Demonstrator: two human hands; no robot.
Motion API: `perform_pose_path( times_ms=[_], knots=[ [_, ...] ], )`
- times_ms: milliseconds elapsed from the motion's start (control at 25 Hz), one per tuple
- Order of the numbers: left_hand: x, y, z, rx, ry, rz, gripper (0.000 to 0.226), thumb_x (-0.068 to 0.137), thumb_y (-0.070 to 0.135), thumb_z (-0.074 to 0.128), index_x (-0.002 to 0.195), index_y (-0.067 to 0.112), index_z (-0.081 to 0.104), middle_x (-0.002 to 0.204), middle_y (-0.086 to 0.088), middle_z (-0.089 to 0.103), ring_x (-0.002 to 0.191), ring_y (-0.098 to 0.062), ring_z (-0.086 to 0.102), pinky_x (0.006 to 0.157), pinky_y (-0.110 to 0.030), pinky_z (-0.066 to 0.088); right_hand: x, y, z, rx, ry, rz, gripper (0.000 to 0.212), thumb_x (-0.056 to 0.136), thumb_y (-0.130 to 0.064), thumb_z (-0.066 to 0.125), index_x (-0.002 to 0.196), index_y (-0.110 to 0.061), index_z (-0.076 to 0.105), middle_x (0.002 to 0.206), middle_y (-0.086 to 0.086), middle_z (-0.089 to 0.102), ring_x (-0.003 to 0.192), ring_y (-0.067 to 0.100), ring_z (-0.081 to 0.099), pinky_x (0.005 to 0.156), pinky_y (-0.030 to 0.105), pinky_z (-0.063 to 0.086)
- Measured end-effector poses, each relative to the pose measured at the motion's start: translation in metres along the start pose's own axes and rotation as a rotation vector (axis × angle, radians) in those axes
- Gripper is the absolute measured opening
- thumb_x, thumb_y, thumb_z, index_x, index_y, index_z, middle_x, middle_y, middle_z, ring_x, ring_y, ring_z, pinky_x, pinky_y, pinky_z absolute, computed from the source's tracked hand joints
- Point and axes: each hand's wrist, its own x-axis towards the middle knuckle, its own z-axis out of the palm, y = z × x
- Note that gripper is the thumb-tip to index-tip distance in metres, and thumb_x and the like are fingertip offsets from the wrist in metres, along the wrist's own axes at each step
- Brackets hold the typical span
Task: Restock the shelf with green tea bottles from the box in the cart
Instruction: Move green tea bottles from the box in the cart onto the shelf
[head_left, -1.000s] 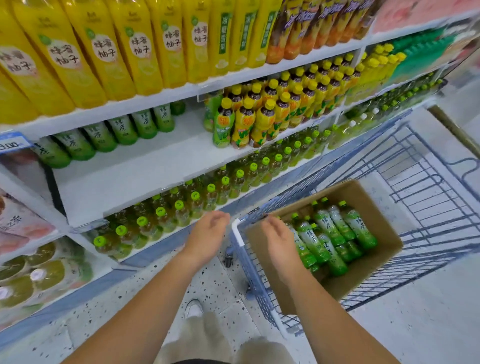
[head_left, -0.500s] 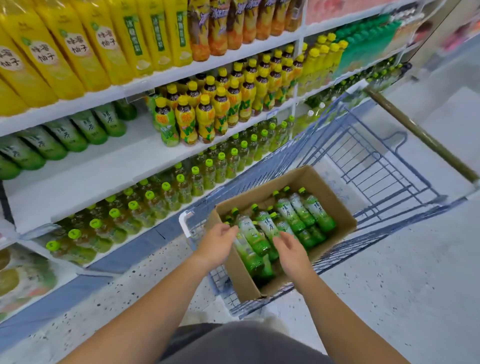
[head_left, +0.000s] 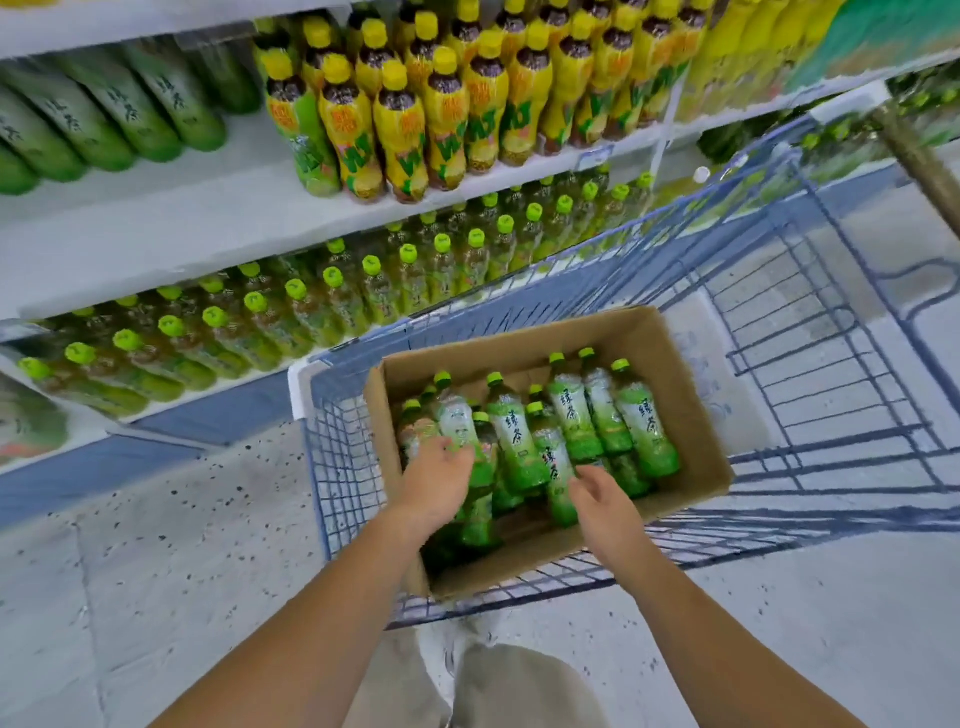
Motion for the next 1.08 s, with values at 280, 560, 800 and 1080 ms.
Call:
perform_pose_path(
  times_ms=[280, 560, 800, 1080],
  knots=[
    [0.086, -0.019, 0.031, 0.290, 0.016, -0.004, 0.039, 0.098, 0.024, 0.056, 0.130, 0.005, 0.045, 0.106, -0.018, 0.063, 0.087, -0.033, 0.064, 0.060, -0.038, 0.046, 0.085, 0.021, 0.028, -0.083, -0.029, -0.025, 0.052, 0.104, -0.038, 0.045, 0.151, -0.018, 0.038, 0.145, 0.003, 0.051, 0.113, 0.017, 0.054, 0.095, 0.032, 0.040],
    [0.136, -0.010, 0.042, 0.907, 0.133, 0.086, 0.027, 0.090, 0.000, 0.057, 0.116, 0.000, 0.062, 0.119, -0.016, 0.063, 0.112, -0.030, 0.063, 0.080, -0.033, 0.051, 0.149, 0.023, 0.049, -0.284, -0.058, -0.060, 0.051, 0.102, -0.033, 0.052, 0.147, -0.012, 0.039, 0.135, 0.012, 0.058, 0.077, 0.015, 0.063, 0.070, 0.038, 0.055],
    [0.168, 0.004, 0.023, 0.831, -0.045, -0.029, 0.025, 0.095, 0.001, 0.048, 0.111, -0.006, 0.066, 0.121, -0.021, 0.064, 0.112, -0.035, 0.061, 0.083, -0.037, 0.048, 0.170, 0.026, 0.064, -0.488, 0.017, -0.126, 0.035, 0.086, -0.044, 0.072, 0.104, -0.014, 0.066, 0.070, -0.009, 0.057, 0.061, 0.008, 0.056, 0.060, 0.027, 0.046],
    [0.150, -0.018, 0.046, 0.110, 0.141, -0.215, 0.059, 0.107, 0.029, 0.039, 0.152, 0.000, 0.013, 0.149, -0.019, 0.041, 0.118, -0.031, 0.049, 0.082, -0.035, 0.040, 0.161, 0.032, 0.072, -0.524, 0.079, -0.146, 0.037, 0.081, -0.045, 0.077, 0.103, -0.017, 0.067, 0.082, -0.005, 0.066, 0.071, 0.014, 0.060, 0.064, 0.028, 0.050]
  ],
)
